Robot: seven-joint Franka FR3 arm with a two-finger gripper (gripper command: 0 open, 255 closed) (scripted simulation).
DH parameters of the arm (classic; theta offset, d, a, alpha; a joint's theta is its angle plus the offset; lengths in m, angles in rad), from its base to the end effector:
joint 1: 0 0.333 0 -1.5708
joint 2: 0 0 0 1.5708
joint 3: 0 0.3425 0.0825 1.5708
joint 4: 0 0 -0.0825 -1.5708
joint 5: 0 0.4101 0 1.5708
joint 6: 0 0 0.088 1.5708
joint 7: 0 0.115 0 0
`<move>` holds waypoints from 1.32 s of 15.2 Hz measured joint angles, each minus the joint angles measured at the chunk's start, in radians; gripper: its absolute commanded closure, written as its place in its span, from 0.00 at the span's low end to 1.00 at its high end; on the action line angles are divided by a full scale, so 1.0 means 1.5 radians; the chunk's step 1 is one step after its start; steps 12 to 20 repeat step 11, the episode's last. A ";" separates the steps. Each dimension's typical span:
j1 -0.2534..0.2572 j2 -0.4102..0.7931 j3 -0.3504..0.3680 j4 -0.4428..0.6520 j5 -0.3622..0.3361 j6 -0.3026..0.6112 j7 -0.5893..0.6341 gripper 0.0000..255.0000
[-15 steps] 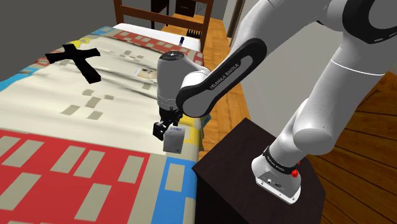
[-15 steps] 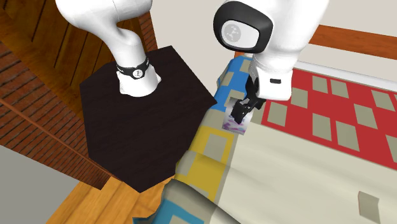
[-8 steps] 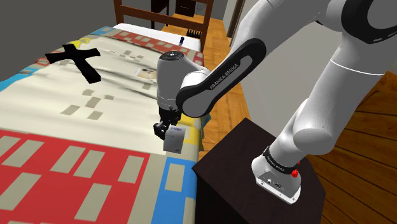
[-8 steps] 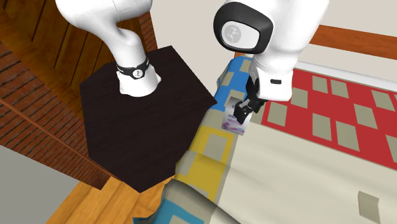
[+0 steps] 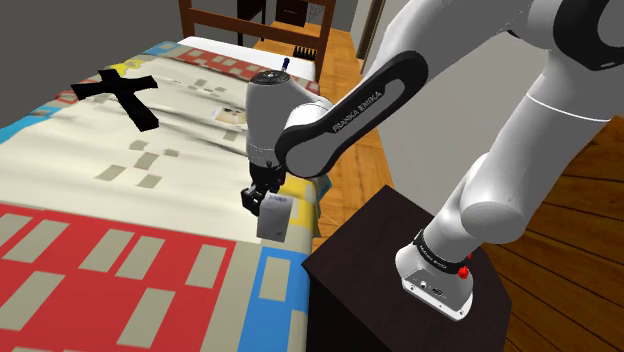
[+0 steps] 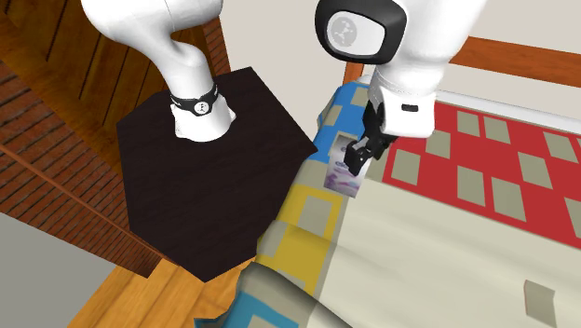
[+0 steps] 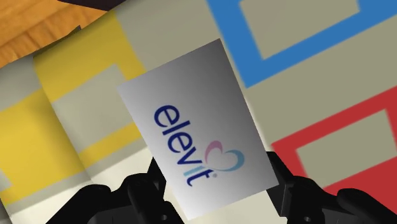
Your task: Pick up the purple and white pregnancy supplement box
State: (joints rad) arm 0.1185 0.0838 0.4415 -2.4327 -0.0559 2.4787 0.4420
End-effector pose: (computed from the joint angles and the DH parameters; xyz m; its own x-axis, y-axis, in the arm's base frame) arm 0.4244 0.2679 0.2689 0.9866 0.1608 -0.0273 0.1612 -0.9869 0.0099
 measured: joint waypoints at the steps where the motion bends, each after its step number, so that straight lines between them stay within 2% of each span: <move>1: 0.000 -0.007 0.001 0.002 0.005 -0.008 -0.004 1.00; 11: -0.003 -0.084 0.003 0.023 0.055 -0.099 -0.042 1.00; 20: -0.003 -0.084 0.003 0.023 0.055 -0.099 -0.042 1.00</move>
